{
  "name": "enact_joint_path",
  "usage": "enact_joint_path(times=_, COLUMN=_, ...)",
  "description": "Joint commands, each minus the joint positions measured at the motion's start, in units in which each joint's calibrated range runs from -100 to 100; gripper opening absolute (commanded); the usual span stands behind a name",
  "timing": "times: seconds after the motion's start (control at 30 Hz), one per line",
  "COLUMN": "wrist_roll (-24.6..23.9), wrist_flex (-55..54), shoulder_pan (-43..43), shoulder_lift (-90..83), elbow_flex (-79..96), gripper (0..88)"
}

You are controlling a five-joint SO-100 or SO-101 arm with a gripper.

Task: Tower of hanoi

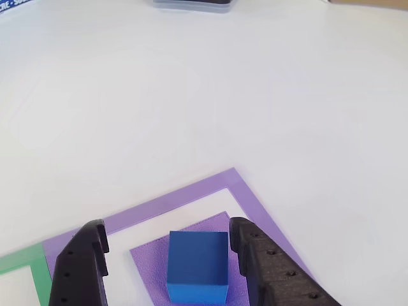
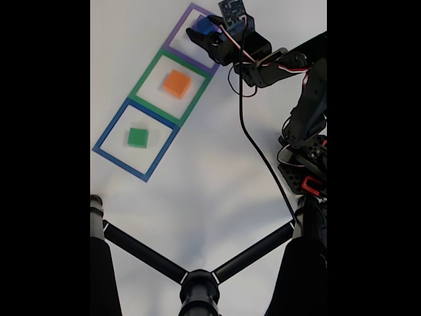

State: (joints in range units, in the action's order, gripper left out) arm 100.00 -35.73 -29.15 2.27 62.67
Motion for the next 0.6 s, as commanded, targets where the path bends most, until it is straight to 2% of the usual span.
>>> enact_joint_path(times=0.0, wrist_roll=0.0, wrist_flex=13.1, shoulder_pan=0.5, shoulder_lift=-13.6, elbow_flex=-1.2, gripper=21.9)
enact_joint_path(times=0.1, wrist_roll=0.0, wrist_flex=31.2, shoulder_pan=0.9, shoulder_lift=-23.7, elbow_flex=-4.7, gripper=20.4)
enact_joint_path(times=0.2, wrist_roll=0.0, wrist_flex=45.8, shoulder_pan=2.0, shoulder_lift=-32.5, elbow_flex=-7.4, gripper=14.6)
enact_joint_path(times=0.4, wrist_roll=0.0, wrist_flex=68.5, shoulder_pan=6.2, shoulder_lift=-46.7, elbow_flex=-10.8, gripper=0.6)
enact_joint_path(times=0.57, wrist_roll=0.0, wrist_flex=84.1, shoulder_pan=10.3, shoulder_lift=-57.3, elbow_flex=-13.4, gripper=0.1)
